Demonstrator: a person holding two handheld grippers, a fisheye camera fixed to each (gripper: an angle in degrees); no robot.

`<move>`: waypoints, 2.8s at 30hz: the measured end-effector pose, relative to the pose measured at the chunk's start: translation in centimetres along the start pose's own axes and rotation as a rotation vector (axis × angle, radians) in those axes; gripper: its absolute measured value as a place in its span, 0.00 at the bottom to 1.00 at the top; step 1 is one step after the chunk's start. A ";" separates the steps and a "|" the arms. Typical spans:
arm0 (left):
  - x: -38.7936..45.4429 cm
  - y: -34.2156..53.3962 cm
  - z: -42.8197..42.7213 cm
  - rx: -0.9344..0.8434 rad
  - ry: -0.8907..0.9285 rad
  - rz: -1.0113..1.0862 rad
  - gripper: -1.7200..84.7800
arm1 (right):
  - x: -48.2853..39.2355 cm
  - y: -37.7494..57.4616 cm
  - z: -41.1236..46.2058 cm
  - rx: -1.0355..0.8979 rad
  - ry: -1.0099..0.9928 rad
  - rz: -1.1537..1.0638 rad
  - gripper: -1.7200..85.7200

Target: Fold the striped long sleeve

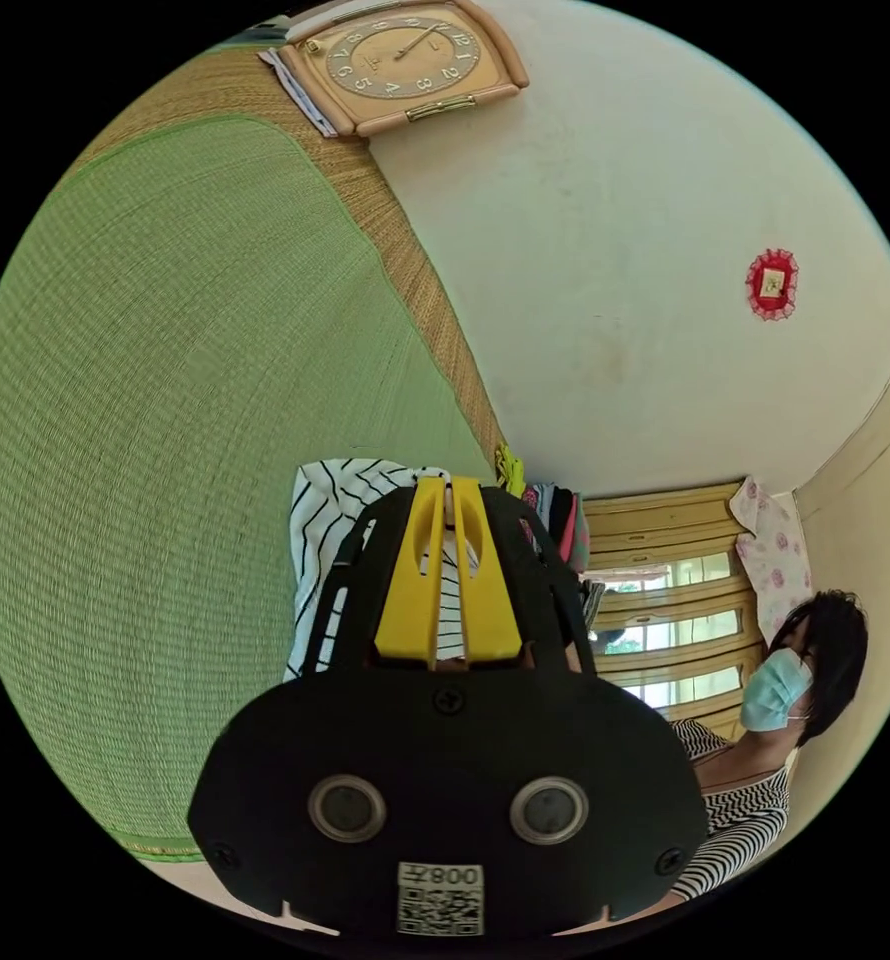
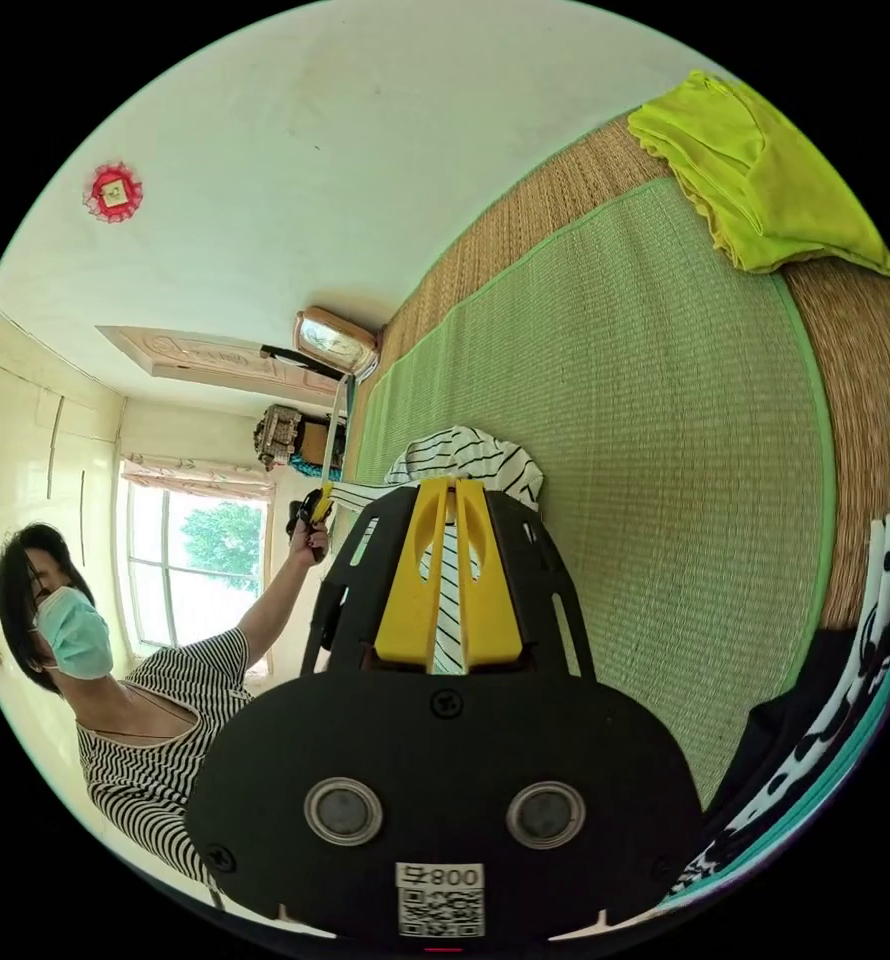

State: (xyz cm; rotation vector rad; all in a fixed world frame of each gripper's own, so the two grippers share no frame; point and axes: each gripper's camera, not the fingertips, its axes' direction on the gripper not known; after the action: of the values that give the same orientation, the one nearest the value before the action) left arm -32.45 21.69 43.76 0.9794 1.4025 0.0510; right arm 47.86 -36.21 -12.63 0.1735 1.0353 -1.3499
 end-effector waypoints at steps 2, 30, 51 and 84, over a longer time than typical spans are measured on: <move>-2.3 -2.8 2.0 -0.017 -0.045 -0.007 0.03 | 0.7 -2.1 0.7 -0.016 0.010 0.013 0.03; -19.8 -16.5 10.4 0.047 -0.131 0.010 0.09 | 2.6 -17.0 1.9 -0.058 -0.086 0.145 0.03; -27.2 -15.2 16.1 0.110 -0.109 0.067 0.05 | -6.2 -18.7 4.4 -0.133 0.029 -0.042 0.02; -28.5 -8.9 46.4 -0.357 -0.486 0.539 0.02 | -20.7 -12.8 20.8 -0.143 0.706 -0.504 0.02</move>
State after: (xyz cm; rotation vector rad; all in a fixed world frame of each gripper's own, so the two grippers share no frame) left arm -5.06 -24.95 54.53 0.9612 0.6321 0.4216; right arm 50.17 -38.45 19.22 0.3086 1.8538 -1.7043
